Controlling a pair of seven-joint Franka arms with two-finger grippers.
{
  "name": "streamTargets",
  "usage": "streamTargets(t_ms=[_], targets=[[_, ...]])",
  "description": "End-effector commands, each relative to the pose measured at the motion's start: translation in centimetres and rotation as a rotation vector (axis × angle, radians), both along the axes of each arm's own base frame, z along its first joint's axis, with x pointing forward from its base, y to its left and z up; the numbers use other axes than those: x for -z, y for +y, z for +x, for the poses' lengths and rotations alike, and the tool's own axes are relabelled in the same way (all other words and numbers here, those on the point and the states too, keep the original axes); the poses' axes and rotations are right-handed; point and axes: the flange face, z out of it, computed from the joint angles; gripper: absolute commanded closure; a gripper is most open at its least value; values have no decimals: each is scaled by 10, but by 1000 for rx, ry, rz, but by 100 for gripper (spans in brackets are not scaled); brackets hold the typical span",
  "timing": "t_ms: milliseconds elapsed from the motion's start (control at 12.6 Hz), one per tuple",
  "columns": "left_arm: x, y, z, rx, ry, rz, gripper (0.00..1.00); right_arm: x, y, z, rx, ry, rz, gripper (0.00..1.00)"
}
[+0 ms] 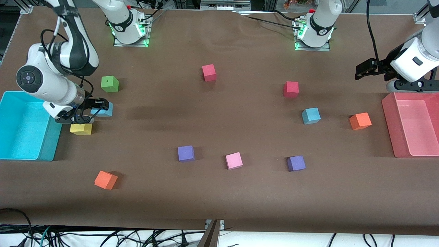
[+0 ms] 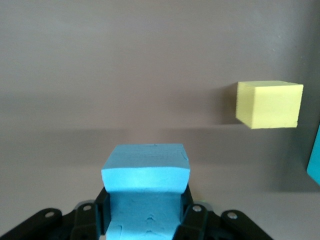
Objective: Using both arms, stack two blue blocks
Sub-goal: 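Carry the light blue cube with the right gripper toward the table middle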
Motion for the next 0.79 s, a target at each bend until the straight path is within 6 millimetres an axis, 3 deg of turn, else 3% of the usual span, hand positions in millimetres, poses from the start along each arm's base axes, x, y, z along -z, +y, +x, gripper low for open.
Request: streamTargets(t_ms=[0,238,317,475,713], targets=[[5,13,1,-23,16,-50,0,-23,93,4,-15,14,-25,73],[7,9,5,-40,12,-48,0,-15,211,-1,29,1,11,73],[7,12,5,-46,11,-46,0,-7,242,1,60,-1,19,73],[5,14,4,-46,11,-45,0,13,288,2,46,-28,64,73],[-1,10,1,-31,5,-42,0,65,363,-17,103,-86,138,73]])
